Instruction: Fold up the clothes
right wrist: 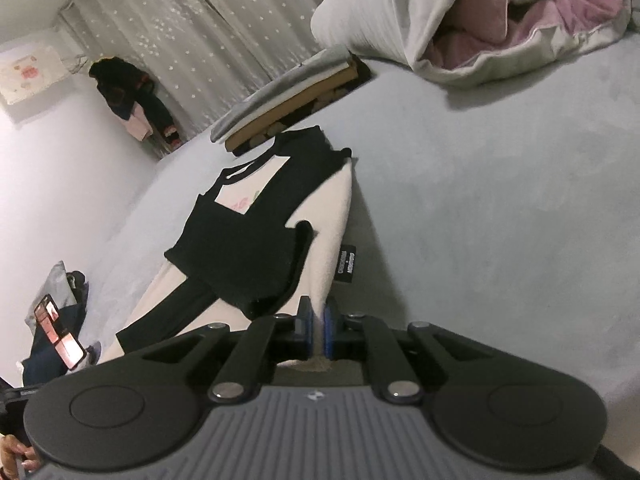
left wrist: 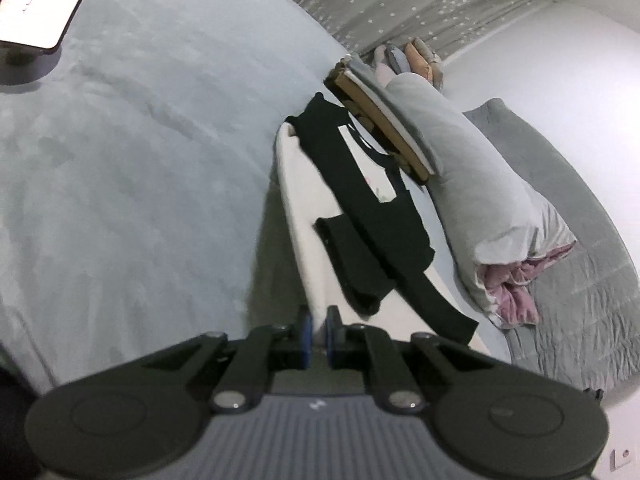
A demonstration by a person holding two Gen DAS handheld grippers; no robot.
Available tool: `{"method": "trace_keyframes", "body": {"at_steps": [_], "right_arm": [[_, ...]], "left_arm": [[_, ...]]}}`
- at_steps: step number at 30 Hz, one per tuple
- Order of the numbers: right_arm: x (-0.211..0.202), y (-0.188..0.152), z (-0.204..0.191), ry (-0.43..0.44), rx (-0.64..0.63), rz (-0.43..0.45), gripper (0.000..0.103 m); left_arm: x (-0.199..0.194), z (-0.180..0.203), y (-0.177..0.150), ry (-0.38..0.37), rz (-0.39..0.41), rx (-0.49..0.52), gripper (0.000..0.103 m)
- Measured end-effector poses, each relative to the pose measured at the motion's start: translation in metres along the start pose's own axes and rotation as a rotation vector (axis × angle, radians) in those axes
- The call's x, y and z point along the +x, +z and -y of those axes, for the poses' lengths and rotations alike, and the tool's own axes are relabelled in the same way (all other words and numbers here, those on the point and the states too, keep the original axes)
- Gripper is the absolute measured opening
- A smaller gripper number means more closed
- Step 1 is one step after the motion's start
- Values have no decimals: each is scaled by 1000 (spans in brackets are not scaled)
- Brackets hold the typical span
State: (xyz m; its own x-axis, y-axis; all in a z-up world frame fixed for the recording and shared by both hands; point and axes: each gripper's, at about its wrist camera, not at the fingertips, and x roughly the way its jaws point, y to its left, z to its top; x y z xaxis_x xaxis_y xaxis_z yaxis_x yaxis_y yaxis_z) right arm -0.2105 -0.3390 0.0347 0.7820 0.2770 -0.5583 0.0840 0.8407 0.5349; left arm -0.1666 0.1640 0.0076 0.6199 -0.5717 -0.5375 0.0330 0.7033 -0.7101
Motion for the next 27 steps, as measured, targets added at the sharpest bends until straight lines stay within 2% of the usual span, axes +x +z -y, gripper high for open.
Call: {"method": "trace_keyframes", "body": {"at_steps": [8, 15, 20, 27], "right_arm": [[-27, -12, 5, -8, 30, -56, 6], [-14, -14, 9, -18, 68, -98, 6], [7, 6, 7, -13, 74, -108, 6], [61, 51, 15, -11, 132, -101, 6]], "left_arm": [[-20, -2, -23, 1, -59, -23, 7], [-5, -19, -19, 16, -101, -116, 7], [9, -10, 13, -14, -81, -130, 7], [65, -5, 77, 6, -36, -140, 7]]}}
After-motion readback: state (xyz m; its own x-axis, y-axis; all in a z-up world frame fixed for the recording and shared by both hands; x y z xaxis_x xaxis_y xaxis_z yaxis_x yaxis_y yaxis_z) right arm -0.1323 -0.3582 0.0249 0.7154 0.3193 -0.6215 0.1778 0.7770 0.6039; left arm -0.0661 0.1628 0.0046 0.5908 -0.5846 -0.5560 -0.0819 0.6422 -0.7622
